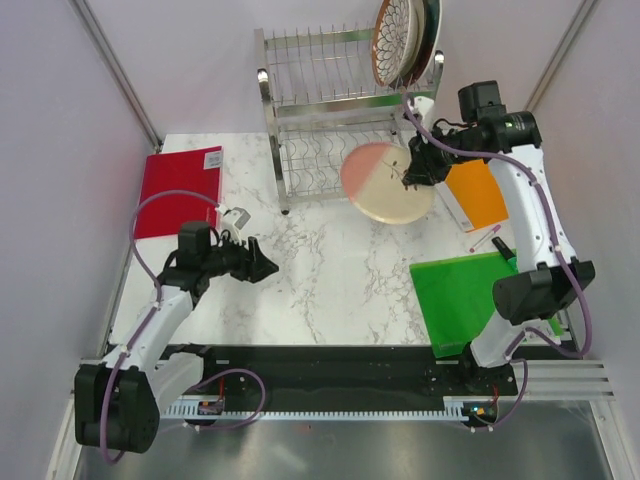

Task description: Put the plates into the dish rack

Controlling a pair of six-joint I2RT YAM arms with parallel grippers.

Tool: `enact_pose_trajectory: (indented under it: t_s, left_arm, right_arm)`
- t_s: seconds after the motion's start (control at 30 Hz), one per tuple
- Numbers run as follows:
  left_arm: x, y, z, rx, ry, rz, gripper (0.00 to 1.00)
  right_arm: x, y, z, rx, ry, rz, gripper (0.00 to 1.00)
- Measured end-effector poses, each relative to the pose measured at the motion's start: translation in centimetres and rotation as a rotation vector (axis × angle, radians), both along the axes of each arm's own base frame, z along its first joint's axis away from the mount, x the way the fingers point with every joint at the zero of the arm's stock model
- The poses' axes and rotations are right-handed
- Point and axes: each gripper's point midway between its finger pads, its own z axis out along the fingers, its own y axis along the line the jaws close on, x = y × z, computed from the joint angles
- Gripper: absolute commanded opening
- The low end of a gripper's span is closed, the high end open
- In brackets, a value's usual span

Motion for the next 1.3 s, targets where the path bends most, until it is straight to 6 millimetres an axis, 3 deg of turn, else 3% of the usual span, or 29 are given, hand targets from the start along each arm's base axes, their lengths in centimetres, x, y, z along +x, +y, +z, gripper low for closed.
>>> enact_pose_trajectory:
  t_s: [0.2, 0.47, 0.53, 0.67, 0.8, 1.13, 1.3]
  left_arm:
    - [0.0, 0.4, 1.4, -0.005, -0.063, 0.015, 0.65]
    - [-0.2, 0.3, 2.3, -0.013, -0.102, 0.011, 0.64]
    - [-0.4, 0.3, 2.3, -0.016, -0.101, 0.007, 0.64]
    - [-0.5, 0.2, 2.1, -0.021, -0.094, 0.0, 0.64]
    - [-0.4, 0.1, 1.7, -0.026, -0.077, -0.005, 0.64]
    - [0.2, 0.0, 1.1, -0.029, -0.059, -0.001, 0.64]
    - [0.6, -0.1, 0.8, -0.031, -0.056, 0.0, 0.64]
  right_arm:
    - [2.0, -0.5, 10.9, 0.137, -0.3, -0.274, 0.0]
    - [4.0, -1.3, 27.1, 0.51, -0.614, -0.563, 0.0]
    - [4.4, -1.5, 30.0, 0.598, -0.669, -0.619, 0.0]
    - [5.8, -2.2, 33.6, 0.681, -0.768, -0.739, 0.0]
    - [8.3, -2.0, 33.9, 0.69, -0.827, -0.85, 0.0]
    - [12.4, 3.5, 27.8, 0.499, -0.823, -0.96, 0.0]
    - [13.3, 3.8, 27.0, 0.441, -0.865, -0.994, 0.0]
